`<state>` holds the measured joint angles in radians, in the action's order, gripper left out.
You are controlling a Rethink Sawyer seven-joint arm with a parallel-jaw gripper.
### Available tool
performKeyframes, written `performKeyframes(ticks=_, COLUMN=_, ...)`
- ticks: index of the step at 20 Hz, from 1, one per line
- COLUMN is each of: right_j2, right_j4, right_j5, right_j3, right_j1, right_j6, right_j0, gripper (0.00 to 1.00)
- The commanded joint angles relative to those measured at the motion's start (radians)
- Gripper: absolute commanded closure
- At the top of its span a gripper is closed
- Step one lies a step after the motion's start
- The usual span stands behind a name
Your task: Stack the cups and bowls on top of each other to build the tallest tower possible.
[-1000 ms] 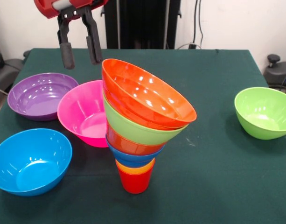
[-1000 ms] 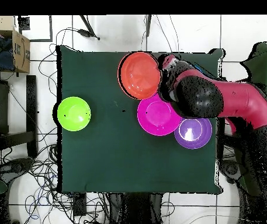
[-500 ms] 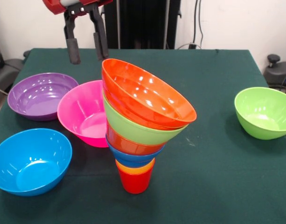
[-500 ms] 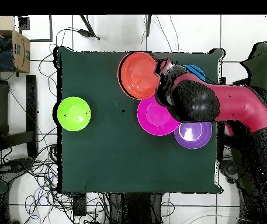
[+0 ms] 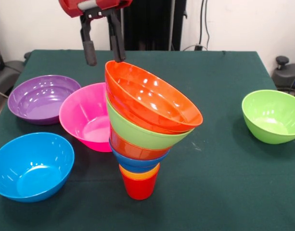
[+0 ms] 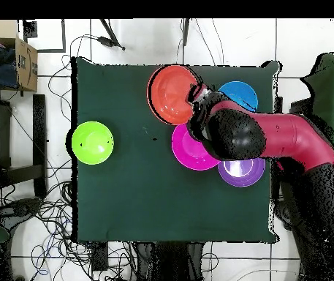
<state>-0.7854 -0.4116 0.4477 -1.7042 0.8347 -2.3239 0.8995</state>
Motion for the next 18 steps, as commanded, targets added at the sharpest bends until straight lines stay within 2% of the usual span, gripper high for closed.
performKeyframes(ticks=1, right_j2=0.083, right_j4=-0.07, right_j5=-0.042, right_j3=-0.086, right_j1=-0.034, right_j6=0.001, right_j0=-0.054, gripper=0.0)
performKeyframes(ticks=10, right_j2=0.102, right_j4=-0.089, right_j5=-0.085, right_j3=-0.077, right_j1=-0.068, right_j6=0.017, right_j0=-0.056, gripper=0.0)
performKeyframes(ticks=18, right_j2=0.103, right_j4=-0.081, right_j5=-0.093, right_j3=-0.081, right_j1=-0.065, right_j6=0.026, right_j0=-0.054, gripper=0.0)
